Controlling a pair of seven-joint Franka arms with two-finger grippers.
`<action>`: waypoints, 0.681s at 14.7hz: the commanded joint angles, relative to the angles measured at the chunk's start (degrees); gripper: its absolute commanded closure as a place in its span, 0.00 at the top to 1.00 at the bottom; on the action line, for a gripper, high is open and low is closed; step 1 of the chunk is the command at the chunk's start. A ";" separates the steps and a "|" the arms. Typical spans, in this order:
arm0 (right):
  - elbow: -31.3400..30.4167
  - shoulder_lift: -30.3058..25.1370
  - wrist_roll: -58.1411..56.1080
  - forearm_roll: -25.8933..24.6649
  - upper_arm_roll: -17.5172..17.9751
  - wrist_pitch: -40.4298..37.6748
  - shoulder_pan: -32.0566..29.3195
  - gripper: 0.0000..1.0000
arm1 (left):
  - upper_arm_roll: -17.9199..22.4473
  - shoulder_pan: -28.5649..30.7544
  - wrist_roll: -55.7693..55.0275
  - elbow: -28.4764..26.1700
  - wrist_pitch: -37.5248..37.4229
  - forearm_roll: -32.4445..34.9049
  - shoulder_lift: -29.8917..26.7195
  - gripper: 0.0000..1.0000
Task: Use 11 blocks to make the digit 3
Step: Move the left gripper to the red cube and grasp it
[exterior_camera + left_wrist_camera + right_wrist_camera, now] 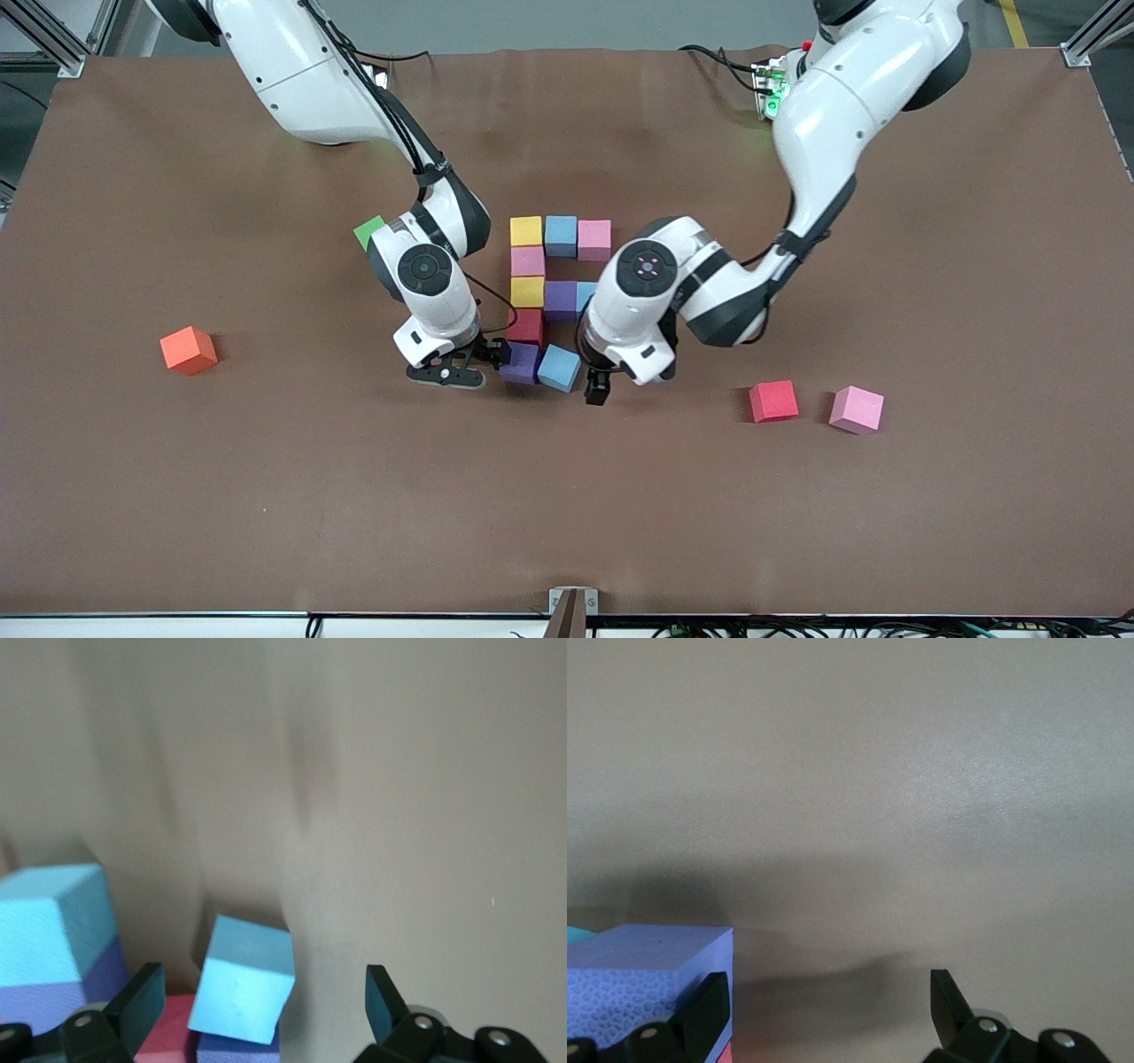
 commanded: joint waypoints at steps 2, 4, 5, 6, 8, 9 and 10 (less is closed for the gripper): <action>-0.38 -0.41 1.00 0.31 -0.13 0.38 0.46 1.00 | -6.79 11.62 5.52 -3.75 -7.85 -0.23 -2.70 1.00; -0.38 -0.41 1.00 0.31 -0.13 0.38 0.54 1.00 | -9.69 18.38 7.82 -4.27 -11.55 0.12 -2.70 1.00; -0.38 -0.41 1.00 0.31 -0.13 0.38 0.54 1.00 | -10.57 21.98 8.17 -4.80 -12.79 0.47 -3.05 1.00; -0.38 -0.32 1.00 0.31 -0.13 0.47 0.54 1.00 | -10.84 24.54 8.87 -5.50 -13.67 0.56 -3.40 1.00; -0.38 -0.41 1.00 0.40 -0.13 0.47 0.72 1.00 | -10.85 29.20 12.02 -7.25 -14.99 0.56 -4.54 1.00; -0.38 -0.41 1.09 0.57 -0.13 0.47 0.81 1.00 | -10.85 31.58 13.61 -8.48 -15.43 0.65 -5.33 1.00; -0.38 -0.32 1.00 1.27 -0.13 0.82 0.81 1.00 | -10.76 33.51 14.32 -9.71 -15.52 1.00 -5.60 1.00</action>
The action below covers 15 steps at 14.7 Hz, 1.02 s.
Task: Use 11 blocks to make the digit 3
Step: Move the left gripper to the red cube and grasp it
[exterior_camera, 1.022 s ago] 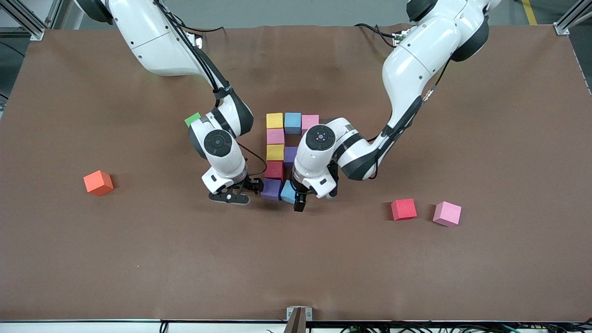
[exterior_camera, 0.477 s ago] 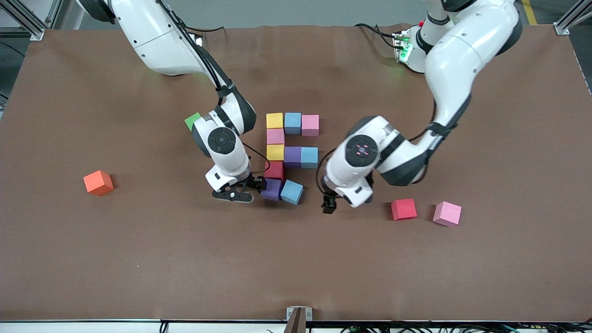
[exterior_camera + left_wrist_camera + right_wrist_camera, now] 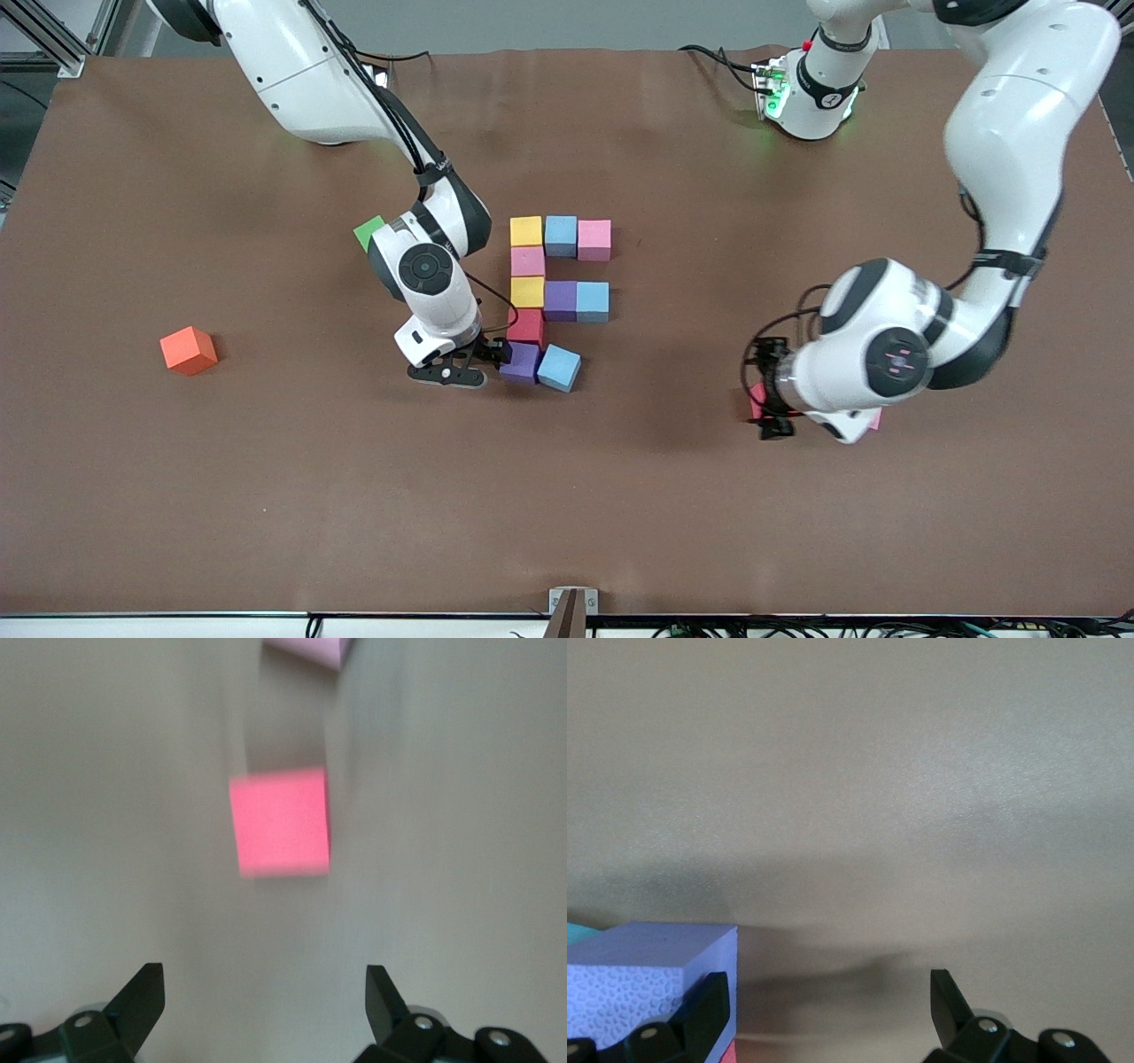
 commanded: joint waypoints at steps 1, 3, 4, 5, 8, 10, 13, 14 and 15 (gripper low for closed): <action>-0.40 -0.32 0.97 1.28 -0.22 1.16 0.84 1.00 | -0.76 5.47 1.09 -5.84 -0.61 2.69 -3.09 1.00; -0.40 -0.32 0.97 1.28 -0.22 1.25 0.93 1.00 | -0.67 7.16 1.00 -7.60 -0.52 5.42 -2.65 1.00; -0.40 -0.32 0.97 1.28 -0.22 1.25 0.93 1.00 | -0.50 7.16 0.57 -7.96 -0.43 5.61 -2.39 1.00; -0.40 -0.32 0.97 1.28 -0.22 1.25 0.93 1.00 | -0.50 7.16 0.22 -8.13 -0.34 5.61 -2.21 1.00; -0.49 -0.32 0.89 1.19 -0.22 1.17 0.85 1.00 | -0.50 6.55 -2.41 -8.31 0.79 5.61 -1.60 1.00; -0.49 -0.32 0.27 1.19 -0.31 0.73 0.76 1.00 | -0.41 6.02 -4.17 -8.40 2.72 5.61 -1.16 1.00; -0.75 -0.50 -1.57 0.84 -0.31 -0.15 0.06 1.00 | 0.99 2.96 -4.71 -8.14 5.71 6.57 0.07 1.00; -0.75 -0.58 -1.92 0.84 -0.40 -1.02 -0.12 1.00 | 3.17 1.38 -5.93 -7.96 6.42 7.10 0.25 1.00; -0.75 -0.76 -2.01 0.67 -0.48 -1.55 -0.12 1.00 | 5.11 -0.29 -6.55 -7.79 7.38 7.10 0.34 1.00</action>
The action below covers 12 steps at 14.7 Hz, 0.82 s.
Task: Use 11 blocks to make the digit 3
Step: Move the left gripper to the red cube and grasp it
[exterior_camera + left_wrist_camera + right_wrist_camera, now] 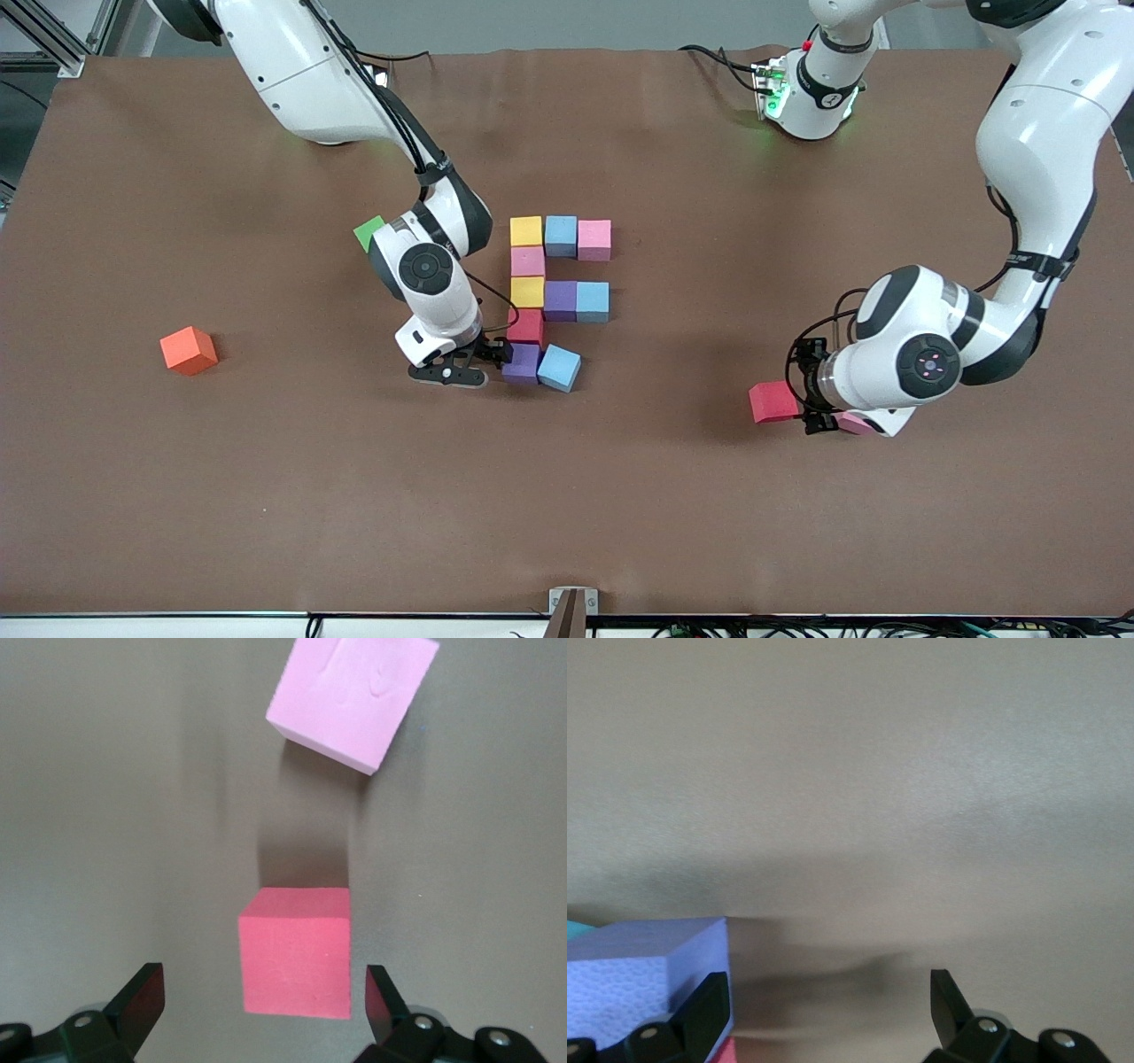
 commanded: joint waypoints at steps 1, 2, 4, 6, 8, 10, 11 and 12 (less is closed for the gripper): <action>-0.75 -1.02 -1.80 0.08 -0.13 -1.07 -0.45 1.00 | 4.65 -4.42 -2.03 0.19 3.03 1.31 0.49 1.00; -0.75 -1.29 -3.02 0.08 -0.22 -1.77 -0.80 1.00 | 5.02 -4.61 -2.12 0.19 3.22 1.31 0.49 1.00; -0.83 -1.99 -5.04 0.08 -0.22 -3.96 -1.94 1.00 | 5.11 -4.61 -2.12 0.10 3.66 1.31 0.49 1.00; -0.83 -3.39 -6.89 0.07 -0.22 -6.07 -2.73 1.00 | 5.20 -4.61 -2.12 0.10 3.92 1.40 0.57 1.00; -1.01 -4.45 -9.09 0.08 -0.22 -7.57 -3.96 1.00 | 5.46 -4.61 -2.03 0.01 5.58 2.10 1.45 1.00; -1.27 -5.42 -10.41 0.08 -0.22 -8.62 -4.76 1.00 | 5.55 -4.70 -2.21 0.10 5.68 4.37 2.68 1.00; -1.36 -5.68 -11.11 0.08 -0.22 -9.32 -5.28 1.00 | 5.55 -4.79 -2.64 -0.07 5.68 4.91 2.95 1.00; -1.54 -5.95 -11.73 0.08 -0.22 -9.42 -5.81 1.00 | 5.46 -5.05 -3.26 -0.16 5.68 4.91 3.21 1.00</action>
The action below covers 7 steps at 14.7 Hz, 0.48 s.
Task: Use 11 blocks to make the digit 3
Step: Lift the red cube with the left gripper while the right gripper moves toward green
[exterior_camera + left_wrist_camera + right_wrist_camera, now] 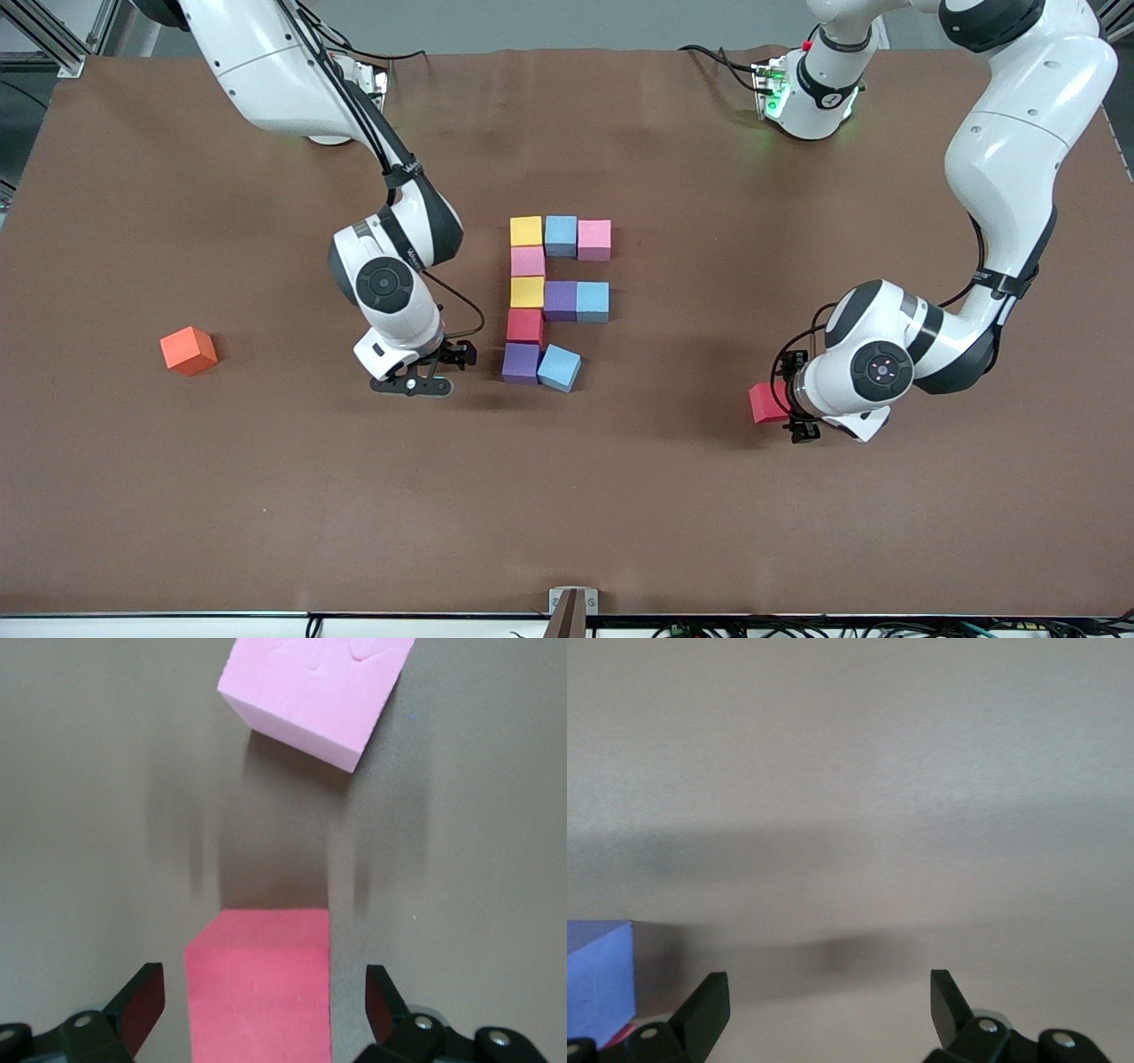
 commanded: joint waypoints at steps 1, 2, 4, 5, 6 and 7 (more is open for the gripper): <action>-2.70 -2.11 -1.86 0.00 0.65 -0.22 -1.55 1.00 | 0.12 -0.66 -2.05 -0.33 0.89 1.75 1.09 1.00; -2.88 -2.11 -1.86 0.00 0.56 -0.13 -1.72 1.00 | 0.12 -1.01 -2.92 -0.33 0.89 1.75 1.26 1.00; -2.88 -2.46 -2.13 -0.09 0.56 -0.74 -3.21 1.00 | 1.00 -1.28 -4.60 -0.06 0.89 2.10 1.35 0.48; -3.23 -3.50 -3.00 -0.09 0.56 -1.00 -3.92 1.00 | 1.00 -1.45 -4.25 0.02 0.89 2.19 1.35 0.39; -3.32 -4.38 -4.57 -0.09 0.56 -2.49 -4.53 1.00 | 1.00 -1.80 -4.25 0.28 0.89 2.45 1.35 0.38; -3.15 -5.44 -5.20 0.00 0.65 -4.68 -5.50 1.00 | 1.09 -2.76 -4.25 0.37 0.89 2.37 1.35 0.38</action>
